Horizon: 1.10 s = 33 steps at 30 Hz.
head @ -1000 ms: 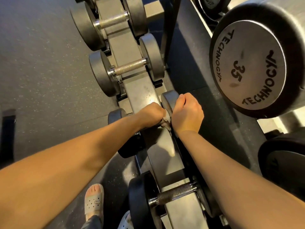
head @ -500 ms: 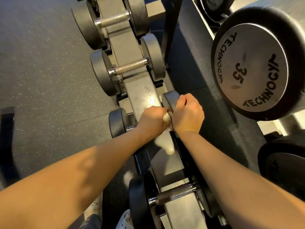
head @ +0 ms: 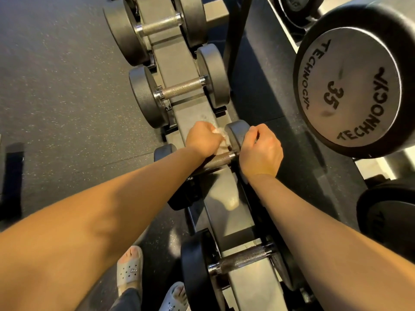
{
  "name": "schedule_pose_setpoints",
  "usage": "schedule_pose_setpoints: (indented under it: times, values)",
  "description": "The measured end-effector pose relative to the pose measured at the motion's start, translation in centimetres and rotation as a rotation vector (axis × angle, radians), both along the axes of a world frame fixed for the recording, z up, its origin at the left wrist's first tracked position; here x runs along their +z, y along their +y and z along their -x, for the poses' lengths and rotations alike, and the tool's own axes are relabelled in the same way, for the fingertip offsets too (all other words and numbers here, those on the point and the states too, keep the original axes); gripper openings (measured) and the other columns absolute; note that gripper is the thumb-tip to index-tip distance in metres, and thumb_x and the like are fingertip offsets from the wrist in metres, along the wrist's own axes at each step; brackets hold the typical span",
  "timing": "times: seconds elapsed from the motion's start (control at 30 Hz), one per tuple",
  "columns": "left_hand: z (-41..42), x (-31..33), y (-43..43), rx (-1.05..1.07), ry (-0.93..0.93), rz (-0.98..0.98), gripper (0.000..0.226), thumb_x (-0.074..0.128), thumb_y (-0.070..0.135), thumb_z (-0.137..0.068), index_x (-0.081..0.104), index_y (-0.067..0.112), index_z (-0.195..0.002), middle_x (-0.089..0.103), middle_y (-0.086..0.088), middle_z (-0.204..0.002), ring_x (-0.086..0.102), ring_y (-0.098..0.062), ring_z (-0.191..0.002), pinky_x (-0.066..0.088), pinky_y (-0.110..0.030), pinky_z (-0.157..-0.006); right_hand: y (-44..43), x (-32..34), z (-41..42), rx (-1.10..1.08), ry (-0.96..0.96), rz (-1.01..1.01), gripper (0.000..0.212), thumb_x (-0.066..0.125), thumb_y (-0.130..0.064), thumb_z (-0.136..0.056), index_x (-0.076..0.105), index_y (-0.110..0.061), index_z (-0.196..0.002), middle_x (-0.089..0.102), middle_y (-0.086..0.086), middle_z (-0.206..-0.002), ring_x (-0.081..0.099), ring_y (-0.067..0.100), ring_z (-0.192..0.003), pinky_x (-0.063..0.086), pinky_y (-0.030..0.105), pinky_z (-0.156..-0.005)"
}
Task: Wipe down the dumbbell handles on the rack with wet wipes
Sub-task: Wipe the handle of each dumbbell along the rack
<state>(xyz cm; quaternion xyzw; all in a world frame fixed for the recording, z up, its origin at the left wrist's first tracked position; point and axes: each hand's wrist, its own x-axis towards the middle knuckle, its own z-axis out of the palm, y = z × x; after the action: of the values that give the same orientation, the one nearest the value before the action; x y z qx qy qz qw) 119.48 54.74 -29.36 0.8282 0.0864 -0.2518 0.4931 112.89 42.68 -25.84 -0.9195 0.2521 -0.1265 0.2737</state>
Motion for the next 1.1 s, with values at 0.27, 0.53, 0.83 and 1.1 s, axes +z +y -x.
schedule_pose_setpoints:
  times: [0.27,0.53,0.83,1.1]
  values:
    - [4.8,0.2,0.6,-0.26,-0.339,-0.053,0.021,0.072,0.029,-0.087,0.054,0.021,-0.097,0.064,0.002,-0.085,0.057,-0.018,-0.078,0.043,-0.034,-0.064,0.1,0.0,0.0,-0.013,0.003,0.005,0.03,0.044,-0.03,-0.105,0.061,-0.016,-0.083,0.058,-0.001,-0.073,0.055,0.012,-0.065,0.045,0.028,-0.062]
    - [4.3,-1.0,1.1,-0.383,-0.556,-0.196,0.021,0.062,0.034,-0.095,0.073,0.015,-0.095,0.062,-0.003,-0.091,0.056,-0.022,-0.085,0.036,-0.032,-0.071,0.0,-0.4,0.1,-0.002,-0.027,-0.001,0.03,0.045,-0.029,-0.104,0.06,-0.017,-0.082,0.056,-0.002,-0.07,0.055,0.014,-0.063,0.049,0.033,-0.062]
    - [5.4,-1.6,0.9,-0.577,-0.834,-0.326,0.023,0.078,0.013,-0.082,0.062,0.005,-0.096,0.065,-0.012,-0.084,0.062,-0.032,-0.073,0.049,-0.039,-0.064,0.0,-0.4,0.1,-0.002,-0.041,0.013,0.027,0.046,-0.029,-0.104,0.056,-0.022,-0.079,0.053,-0.006,-0.069,0.054,0.011,-0.064,0.053,0.037,-0.068]
    - [1.5,2.7,2.2,-0.647,-0.134,-0.352,0.03,0.083,0.032,-0.075,0.057,0.02,-0.084,0.057,0.001,-0.081,0.057,-0.018,-0.079,0.047,-0.03,-0.066,-0.1,-0.8,0.1,0.019,-0.059,0.037,0.026,0.046,-0.029,-0.103,0.057,-0.02,-0.081,0.053,-0.006,-0.069,0.052,0.01,-0.061,0.047,0.029,-0.06]
